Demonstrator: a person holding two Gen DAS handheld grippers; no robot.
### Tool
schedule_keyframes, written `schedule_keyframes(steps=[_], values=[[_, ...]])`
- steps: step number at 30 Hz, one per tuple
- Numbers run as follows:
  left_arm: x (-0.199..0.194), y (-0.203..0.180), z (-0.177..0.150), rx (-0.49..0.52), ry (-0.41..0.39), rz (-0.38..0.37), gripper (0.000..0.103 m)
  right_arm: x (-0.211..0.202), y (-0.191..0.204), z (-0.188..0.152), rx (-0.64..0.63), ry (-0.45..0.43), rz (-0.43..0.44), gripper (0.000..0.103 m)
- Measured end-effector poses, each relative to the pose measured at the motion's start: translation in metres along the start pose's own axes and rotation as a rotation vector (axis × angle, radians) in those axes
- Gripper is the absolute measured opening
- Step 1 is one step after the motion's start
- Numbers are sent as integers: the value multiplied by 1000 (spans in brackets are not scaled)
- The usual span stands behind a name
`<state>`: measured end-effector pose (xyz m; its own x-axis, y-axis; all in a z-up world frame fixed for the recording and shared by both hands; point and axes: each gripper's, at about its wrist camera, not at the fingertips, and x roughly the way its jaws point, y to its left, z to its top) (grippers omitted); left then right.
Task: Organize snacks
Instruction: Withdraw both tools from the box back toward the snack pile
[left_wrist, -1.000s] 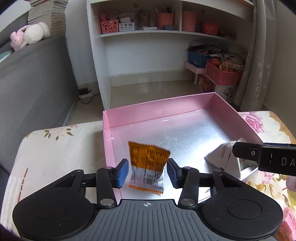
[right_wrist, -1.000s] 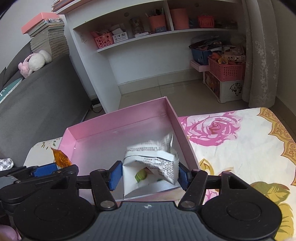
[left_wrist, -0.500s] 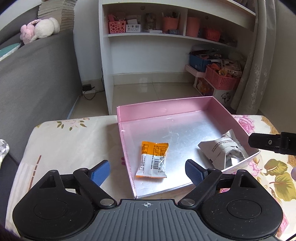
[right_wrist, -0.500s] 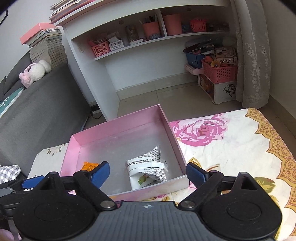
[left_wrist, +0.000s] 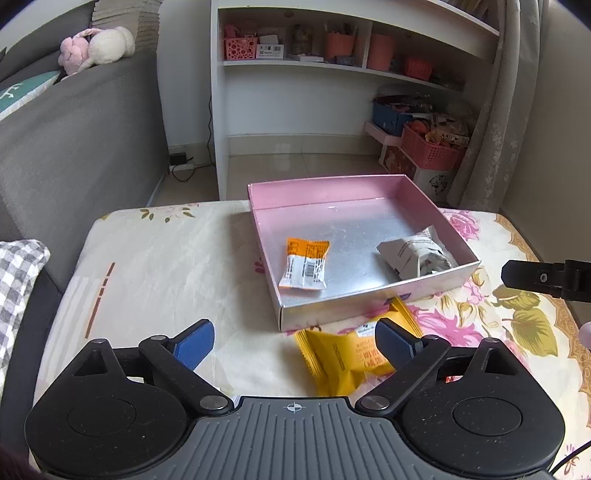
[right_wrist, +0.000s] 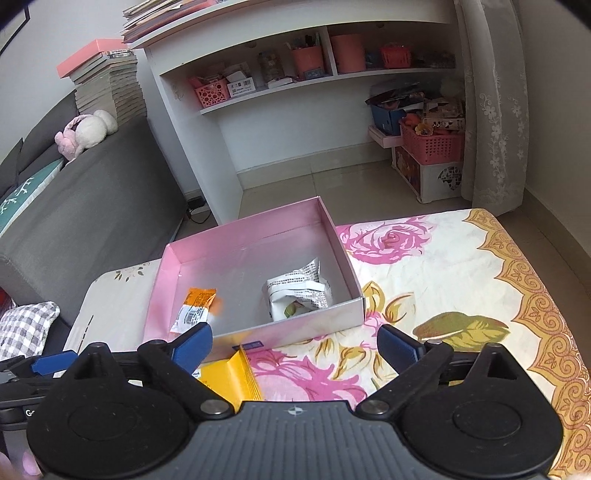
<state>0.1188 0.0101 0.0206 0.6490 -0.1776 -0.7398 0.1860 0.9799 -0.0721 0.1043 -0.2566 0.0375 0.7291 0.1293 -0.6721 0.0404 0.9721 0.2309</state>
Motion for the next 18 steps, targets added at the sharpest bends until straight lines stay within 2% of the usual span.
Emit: schedule_keyframes(steps=[14,18], values=[[-30,16,-52,19,-12,-13,99,-27,12,-48,-49,19,28,96],[-28,25,-68,22,16,-29,99,-30,11,-59,-70,26,28,96]])
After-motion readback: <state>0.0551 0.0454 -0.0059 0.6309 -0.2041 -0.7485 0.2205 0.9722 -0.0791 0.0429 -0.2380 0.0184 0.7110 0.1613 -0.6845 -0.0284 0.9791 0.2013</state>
